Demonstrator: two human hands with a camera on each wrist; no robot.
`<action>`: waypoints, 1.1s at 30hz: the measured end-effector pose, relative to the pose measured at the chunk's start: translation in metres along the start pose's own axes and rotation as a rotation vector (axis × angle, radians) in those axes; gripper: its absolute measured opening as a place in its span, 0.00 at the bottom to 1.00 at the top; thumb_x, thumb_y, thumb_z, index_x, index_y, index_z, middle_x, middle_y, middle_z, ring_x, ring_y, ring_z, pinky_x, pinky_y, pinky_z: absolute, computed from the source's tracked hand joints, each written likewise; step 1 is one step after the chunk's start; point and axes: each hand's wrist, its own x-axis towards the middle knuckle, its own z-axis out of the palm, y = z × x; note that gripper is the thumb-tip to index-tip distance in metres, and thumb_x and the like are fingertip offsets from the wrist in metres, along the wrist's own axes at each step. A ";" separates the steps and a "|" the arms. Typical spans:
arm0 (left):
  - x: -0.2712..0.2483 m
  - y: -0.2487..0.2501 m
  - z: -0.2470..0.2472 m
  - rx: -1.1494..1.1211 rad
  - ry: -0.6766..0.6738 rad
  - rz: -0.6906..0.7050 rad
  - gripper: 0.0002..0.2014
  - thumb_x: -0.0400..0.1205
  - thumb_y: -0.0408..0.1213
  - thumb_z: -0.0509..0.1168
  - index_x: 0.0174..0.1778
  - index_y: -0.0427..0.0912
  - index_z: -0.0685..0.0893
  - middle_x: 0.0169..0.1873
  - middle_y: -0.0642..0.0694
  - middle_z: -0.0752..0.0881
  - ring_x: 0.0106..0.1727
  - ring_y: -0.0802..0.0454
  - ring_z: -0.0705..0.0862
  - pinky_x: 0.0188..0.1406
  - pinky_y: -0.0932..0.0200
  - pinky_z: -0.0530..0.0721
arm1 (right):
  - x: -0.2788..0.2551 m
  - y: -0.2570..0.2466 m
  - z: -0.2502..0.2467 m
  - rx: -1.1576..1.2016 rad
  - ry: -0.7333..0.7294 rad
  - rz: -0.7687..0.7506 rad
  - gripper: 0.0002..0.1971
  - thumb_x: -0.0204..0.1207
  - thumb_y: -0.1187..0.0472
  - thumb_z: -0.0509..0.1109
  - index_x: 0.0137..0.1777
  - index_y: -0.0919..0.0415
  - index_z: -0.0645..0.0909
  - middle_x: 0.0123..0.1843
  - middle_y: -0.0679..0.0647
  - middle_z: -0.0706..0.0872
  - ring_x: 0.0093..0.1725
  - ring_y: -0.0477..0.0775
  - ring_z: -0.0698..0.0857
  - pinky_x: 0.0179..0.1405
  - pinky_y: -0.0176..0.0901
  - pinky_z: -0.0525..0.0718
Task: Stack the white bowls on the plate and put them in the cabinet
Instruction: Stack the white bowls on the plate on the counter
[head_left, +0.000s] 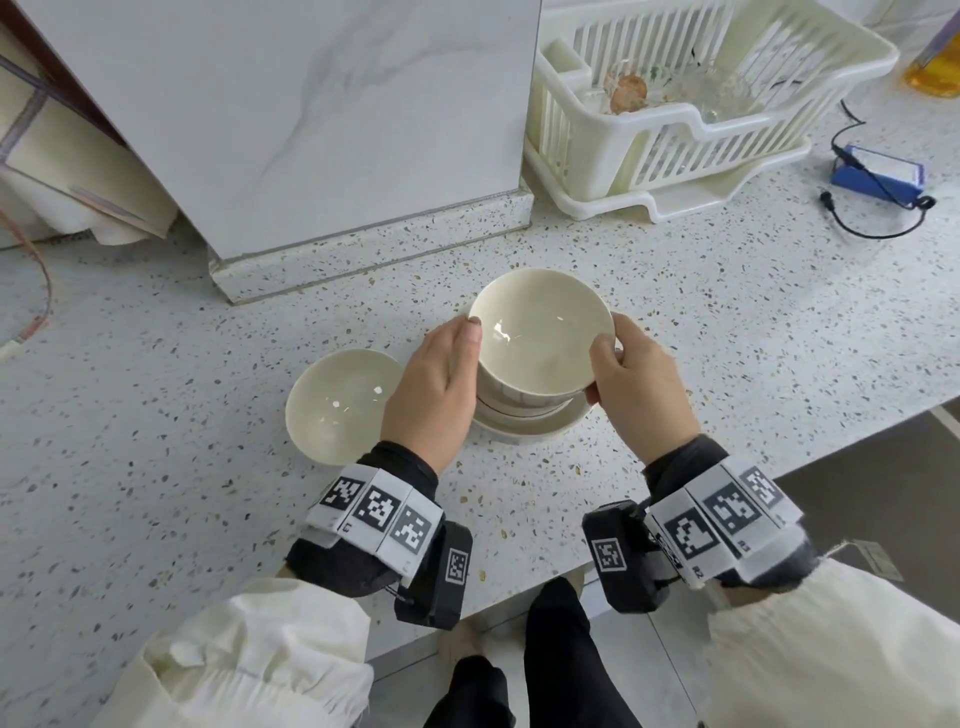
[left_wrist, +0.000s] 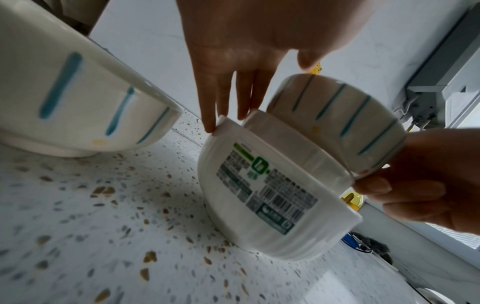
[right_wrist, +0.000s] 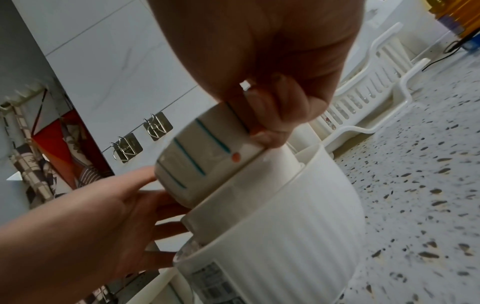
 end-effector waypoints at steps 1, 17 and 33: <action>0.001 0.000 0.001 0.031 -0.004 0.019 0.21 0.86 0.47 0.46 0.73 0.48 0.72 0.71 0.50 0.78 0.72 0.55 0.73 0.70 0.61 0.69 | 0.001 0.000 0.001 -0.025 0.003 -0.012 0.17 0.80 0.62 0.50 0.62 0.60 0.78 0.27 0.57 0.80 0.33 0.60 0.81 0.36 0.52 0.81; 0.010 -0.003 -0.014 0.298 -0.017 0.051 0.19 0.86 0.43 0.48 0.71 0.45 0.74 0.67 0.47 0.81 0.69 0.49 0.77 0.59 0.56 0.75 | 0.005 0.002 0.010 -0.116 0.000 0.035 0.13 0.81 0.58 0.51 0.49 0.61 0.76 0.23 0.50 0.69 0.24 0.50 0.69 0.23 0.41 0.63; 0.004 -0.076 -0.089 0.718 -0.031 -0.395 0.20 0.85 0.38 0.50 0.72 0.36 0.66 0.55 0.34 0.85 0.43 0.40 0.79 0.41 0.51 0.76 | 0.010 -0.001 0.018 -0.246 0.024 0.078 0.24 0.82 0.49 0.48 0.61 0.68 0.75 0.52 0.65 0.75 0.48 0.56 0.71 0.49 0.50 0.72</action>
